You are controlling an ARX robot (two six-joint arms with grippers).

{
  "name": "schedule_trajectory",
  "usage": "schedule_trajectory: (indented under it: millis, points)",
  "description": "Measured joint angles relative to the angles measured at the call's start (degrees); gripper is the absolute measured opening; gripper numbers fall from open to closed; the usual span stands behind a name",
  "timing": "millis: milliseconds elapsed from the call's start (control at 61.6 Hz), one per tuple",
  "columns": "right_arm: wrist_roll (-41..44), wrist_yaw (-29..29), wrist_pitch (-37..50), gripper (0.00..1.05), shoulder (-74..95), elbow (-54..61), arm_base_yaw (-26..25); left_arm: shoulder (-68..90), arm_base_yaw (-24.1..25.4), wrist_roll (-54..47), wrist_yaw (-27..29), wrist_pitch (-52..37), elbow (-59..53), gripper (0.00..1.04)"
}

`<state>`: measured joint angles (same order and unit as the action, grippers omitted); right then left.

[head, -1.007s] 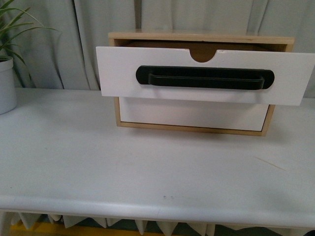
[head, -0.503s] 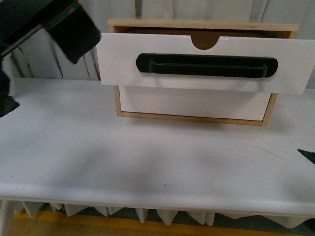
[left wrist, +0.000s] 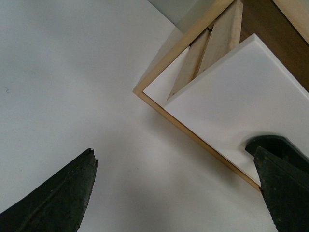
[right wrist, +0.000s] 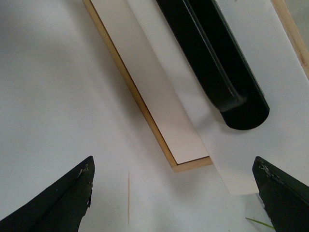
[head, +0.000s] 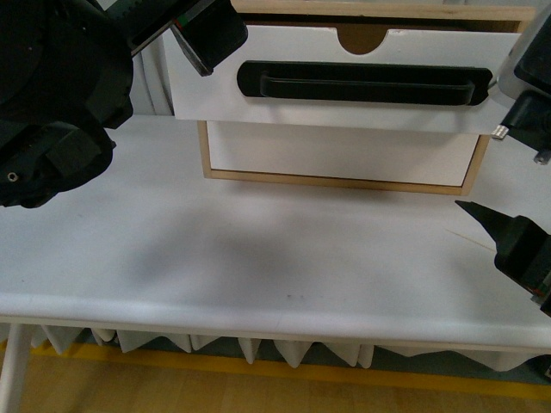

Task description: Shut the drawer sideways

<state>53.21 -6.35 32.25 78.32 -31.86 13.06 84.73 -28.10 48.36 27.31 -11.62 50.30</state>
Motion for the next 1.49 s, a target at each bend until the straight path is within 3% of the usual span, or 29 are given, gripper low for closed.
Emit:
schedule_trajectory:
  millis: [520, 1494]
  points:
    - [0.63, -2.45, 2.60, 0.96, 10.01, -7.80, -0.79, 8.72, 3.54, -0.26, -2.73, -0.44, 8.00, 0.99]
    - [1.55, -1.95, 1.79, 0.96, 24.96, -25.31, -5.40, 24.35, 3.87, -1.73, -5.42, 4.20, 27.54, 0.99]
